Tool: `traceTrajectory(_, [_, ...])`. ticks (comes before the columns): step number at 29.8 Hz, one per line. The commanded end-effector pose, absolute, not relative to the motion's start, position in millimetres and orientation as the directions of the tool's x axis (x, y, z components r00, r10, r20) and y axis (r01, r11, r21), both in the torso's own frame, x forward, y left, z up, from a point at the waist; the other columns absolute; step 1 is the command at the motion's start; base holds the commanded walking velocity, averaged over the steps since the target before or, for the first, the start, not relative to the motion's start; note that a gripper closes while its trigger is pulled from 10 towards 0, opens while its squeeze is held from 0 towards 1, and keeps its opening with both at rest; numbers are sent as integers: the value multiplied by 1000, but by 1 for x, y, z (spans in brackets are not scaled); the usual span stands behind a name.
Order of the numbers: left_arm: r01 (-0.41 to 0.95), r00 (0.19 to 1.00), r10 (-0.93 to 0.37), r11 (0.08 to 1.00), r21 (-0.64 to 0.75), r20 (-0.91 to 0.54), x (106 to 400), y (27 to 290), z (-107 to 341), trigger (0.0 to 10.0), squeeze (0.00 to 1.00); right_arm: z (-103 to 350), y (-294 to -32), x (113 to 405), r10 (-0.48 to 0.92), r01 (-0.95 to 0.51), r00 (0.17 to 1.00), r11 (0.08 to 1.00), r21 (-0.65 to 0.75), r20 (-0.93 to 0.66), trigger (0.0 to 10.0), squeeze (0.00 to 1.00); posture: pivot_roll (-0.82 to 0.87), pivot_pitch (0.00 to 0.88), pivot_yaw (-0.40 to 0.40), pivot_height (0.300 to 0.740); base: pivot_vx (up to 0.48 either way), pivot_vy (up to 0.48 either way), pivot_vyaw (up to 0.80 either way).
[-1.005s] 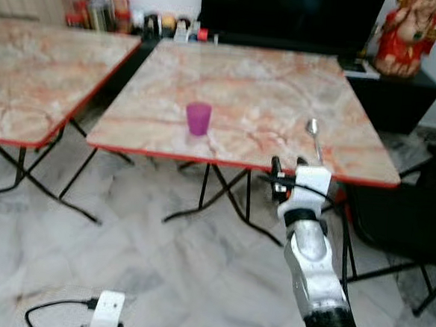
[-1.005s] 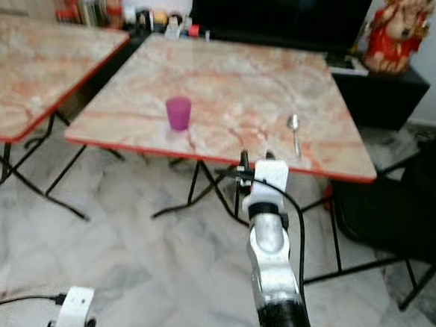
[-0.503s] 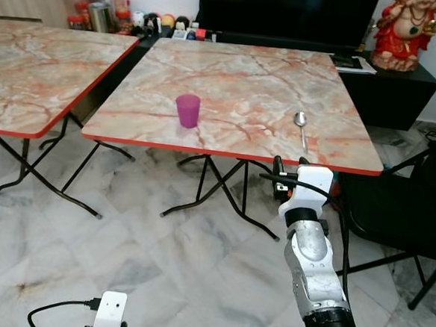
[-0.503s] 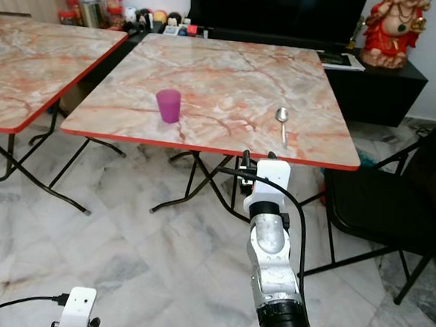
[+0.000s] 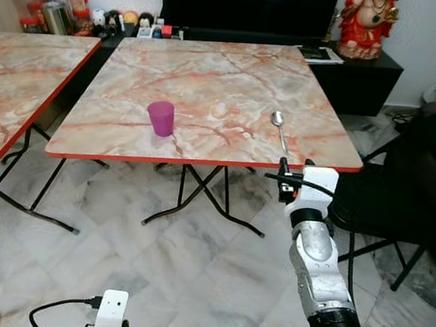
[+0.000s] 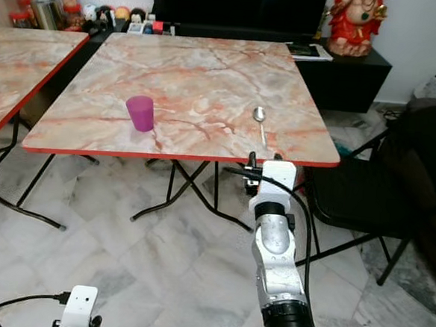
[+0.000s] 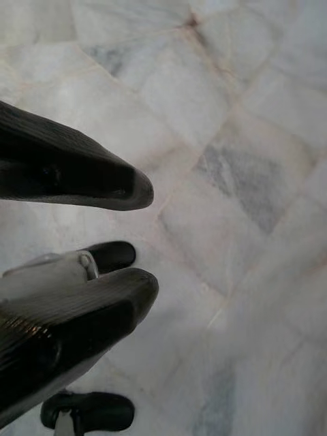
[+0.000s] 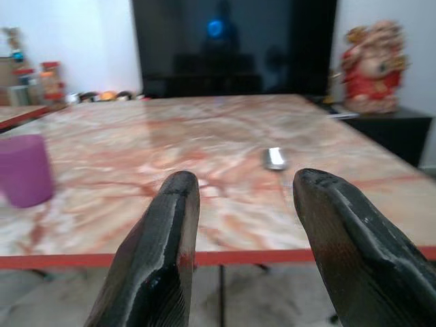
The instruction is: Setting the table
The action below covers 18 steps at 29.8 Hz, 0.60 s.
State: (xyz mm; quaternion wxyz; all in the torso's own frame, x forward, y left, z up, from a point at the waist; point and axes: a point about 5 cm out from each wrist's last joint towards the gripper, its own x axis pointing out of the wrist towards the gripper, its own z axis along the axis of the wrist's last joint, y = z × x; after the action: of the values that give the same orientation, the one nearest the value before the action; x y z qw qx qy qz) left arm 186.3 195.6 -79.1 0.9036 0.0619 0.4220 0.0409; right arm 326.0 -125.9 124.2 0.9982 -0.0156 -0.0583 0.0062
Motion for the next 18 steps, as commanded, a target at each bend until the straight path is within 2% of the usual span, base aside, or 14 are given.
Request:
traceTrajectory(1, [-28, 623, 129, 989, 142, -771, 182, 197, -81, 10000, 0, 131, -124, 328, 20, -17, 991, 999, -28, 134, 10000, 0, -60, 61, -8, 740, 322, 0, 0])
traceTrajectory(18, [-24, 621, 124, 990, 139, -774, 182, 195, -82, 10000, 0, 131, -123, 329, 22, -19, 991, 999, -30, 134, 10000, 0, -62, 60, -8, 740, 323, 0, 0])
